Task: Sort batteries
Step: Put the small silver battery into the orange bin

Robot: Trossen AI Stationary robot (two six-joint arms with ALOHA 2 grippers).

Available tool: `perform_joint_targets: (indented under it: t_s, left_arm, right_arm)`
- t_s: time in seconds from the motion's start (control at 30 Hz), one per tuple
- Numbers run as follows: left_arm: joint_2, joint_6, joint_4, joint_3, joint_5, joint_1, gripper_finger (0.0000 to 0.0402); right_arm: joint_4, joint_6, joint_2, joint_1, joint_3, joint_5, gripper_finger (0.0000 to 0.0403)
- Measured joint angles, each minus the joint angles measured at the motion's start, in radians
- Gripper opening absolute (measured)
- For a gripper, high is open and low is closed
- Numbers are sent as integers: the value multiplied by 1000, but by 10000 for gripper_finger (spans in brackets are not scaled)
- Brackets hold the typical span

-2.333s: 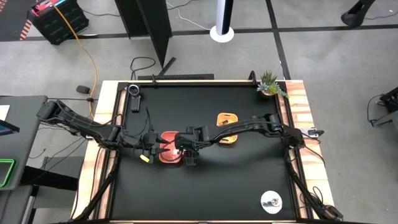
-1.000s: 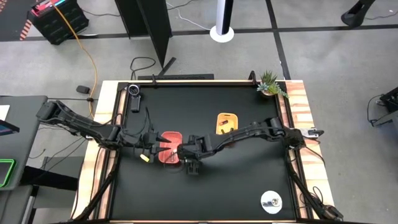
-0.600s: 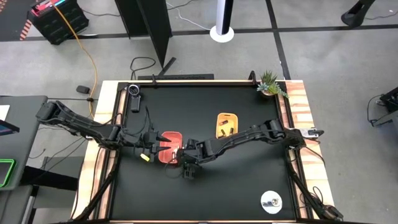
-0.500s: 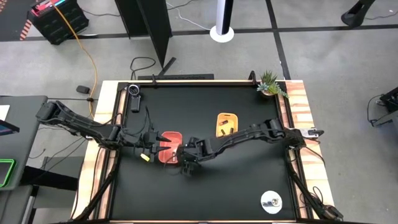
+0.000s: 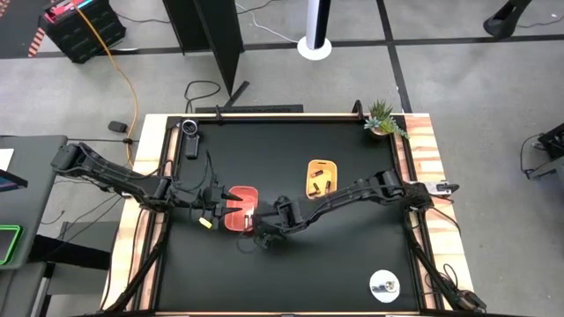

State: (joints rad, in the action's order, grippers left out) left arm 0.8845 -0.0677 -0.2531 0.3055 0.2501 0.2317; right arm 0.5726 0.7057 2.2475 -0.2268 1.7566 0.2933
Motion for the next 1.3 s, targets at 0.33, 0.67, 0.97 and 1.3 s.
perform_joint_targets:
  t_s: [0.33, 0.67, 0.97, 1.3]
  left_arm:
    - [0, 0, 0, 0, 0, 0, 132]
    - [0, -1, -3, 0, 0, 0, 132]
    - [0, -3, -4, 0, 0, 0, 132]
    - [0, -4, -4, 0, 0, 0, 132]
  right_arm:
    - [-50, 64, 2, -16, -30, 61, 318]
    - [-54, 124, 59, -26, -27, 75, 317]
    - [-34, 127, 60, -29, -27, 84, 265]
    - [-2, 133, 60, -32, -28, 80, 81]
